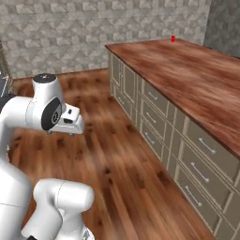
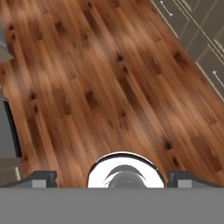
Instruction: Four empty soda cans are scattered around the kitchen. Gather all the cans and cluster them next to the stove for recycling.
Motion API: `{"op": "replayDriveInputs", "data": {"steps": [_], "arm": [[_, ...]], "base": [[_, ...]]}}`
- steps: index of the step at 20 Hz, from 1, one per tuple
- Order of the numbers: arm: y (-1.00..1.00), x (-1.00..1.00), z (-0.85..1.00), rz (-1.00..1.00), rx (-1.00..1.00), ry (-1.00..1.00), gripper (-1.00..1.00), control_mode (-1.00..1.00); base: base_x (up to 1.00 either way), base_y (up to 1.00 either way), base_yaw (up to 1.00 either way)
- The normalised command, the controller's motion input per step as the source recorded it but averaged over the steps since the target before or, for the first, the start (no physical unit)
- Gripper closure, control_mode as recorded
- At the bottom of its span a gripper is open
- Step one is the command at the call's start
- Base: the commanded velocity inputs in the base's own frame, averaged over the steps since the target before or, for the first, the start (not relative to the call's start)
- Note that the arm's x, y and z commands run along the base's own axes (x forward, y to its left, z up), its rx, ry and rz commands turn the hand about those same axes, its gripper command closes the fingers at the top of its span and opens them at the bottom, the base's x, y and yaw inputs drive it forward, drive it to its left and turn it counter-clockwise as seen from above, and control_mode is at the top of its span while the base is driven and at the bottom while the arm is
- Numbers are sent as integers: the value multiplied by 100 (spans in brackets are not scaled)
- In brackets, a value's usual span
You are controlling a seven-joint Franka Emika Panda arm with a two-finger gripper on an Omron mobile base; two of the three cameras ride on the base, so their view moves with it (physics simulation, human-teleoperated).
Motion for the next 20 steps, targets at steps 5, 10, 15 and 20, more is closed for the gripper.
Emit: {"op": "replayDriveInputs", "data": {"steps": [5,10,15,20], "arm": [[0,0,0,0,0,0,-100,100],[0,0,0,0,0,0,-100,100],[0,0,0,0,0,0,-100,100],[0,0,0,0,0,0,-100,100]], "base": [[-23,-40,-25],[-29,-45,-21],[-34,-45,-19],[-39,-49,-12]]}}
